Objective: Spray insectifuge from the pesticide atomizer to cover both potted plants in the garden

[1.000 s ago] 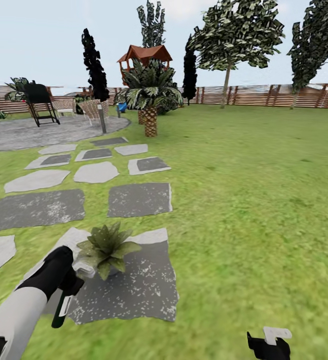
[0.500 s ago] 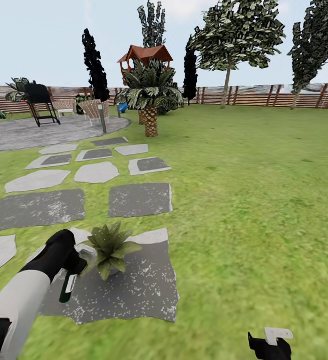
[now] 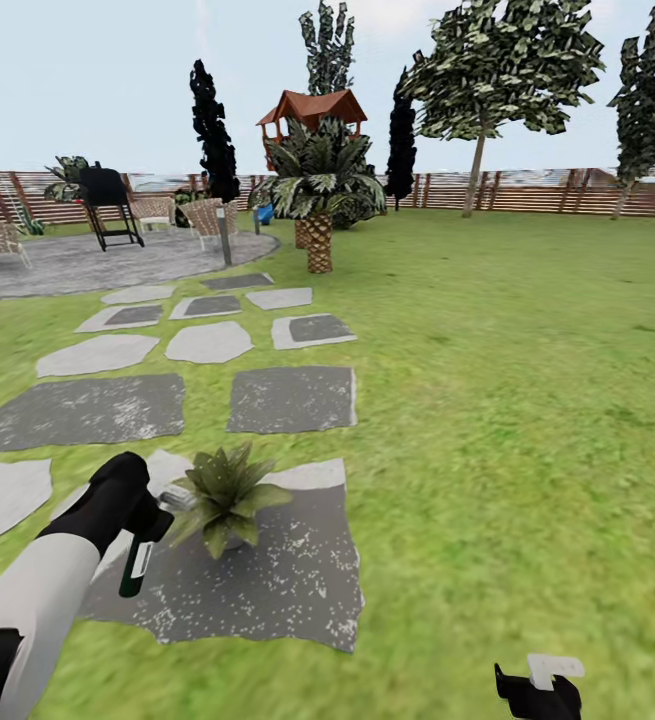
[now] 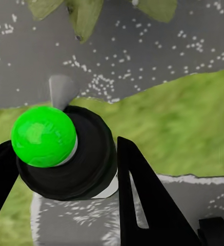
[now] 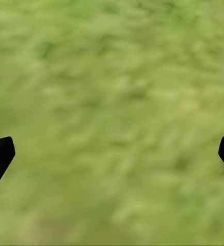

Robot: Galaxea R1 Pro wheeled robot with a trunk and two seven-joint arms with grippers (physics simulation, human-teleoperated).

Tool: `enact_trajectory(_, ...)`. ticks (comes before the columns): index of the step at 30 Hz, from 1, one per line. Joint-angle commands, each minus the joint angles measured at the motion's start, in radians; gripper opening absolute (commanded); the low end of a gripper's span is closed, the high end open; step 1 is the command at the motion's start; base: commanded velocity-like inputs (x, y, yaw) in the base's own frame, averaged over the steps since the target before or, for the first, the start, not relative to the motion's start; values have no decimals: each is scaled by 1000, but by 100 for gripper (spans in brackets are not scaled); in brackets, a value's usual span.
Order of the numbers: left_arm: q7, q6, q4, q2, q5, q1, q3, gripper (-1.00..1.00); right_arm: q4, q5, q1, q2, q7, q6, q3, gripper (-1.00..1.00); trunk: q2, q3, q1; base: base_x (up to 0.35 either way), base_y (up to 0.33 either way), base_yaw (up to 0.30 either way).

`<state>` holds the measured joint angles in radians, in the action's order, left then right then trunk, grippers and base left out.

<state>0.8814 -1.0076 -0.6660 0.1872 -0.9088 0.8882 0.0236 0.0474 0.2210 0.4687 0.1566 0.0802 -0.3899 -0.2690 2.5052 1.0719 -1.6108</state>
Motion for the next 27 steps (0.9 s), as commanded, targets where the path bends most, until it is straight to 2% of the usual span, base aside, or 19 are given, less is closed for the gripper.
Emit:
enact_trajectory(1,10,-3,-1,-1,-10,0,2,-100,-1,11,1,0,4,-3,-6,100,0,1,0,115,-248,16)
enact_trajectory(20,10,-5,-1,7,-12,1,8,-100,-3,11,1,-1,4,-3,-6,100,0,1,0,22,-270,2)
enact_trajectory(27,10,-4,-1,0,-12,-5,9,-100,-2,11,1,-3,4,-3,-6,100,0,1,0,125,-271,205)
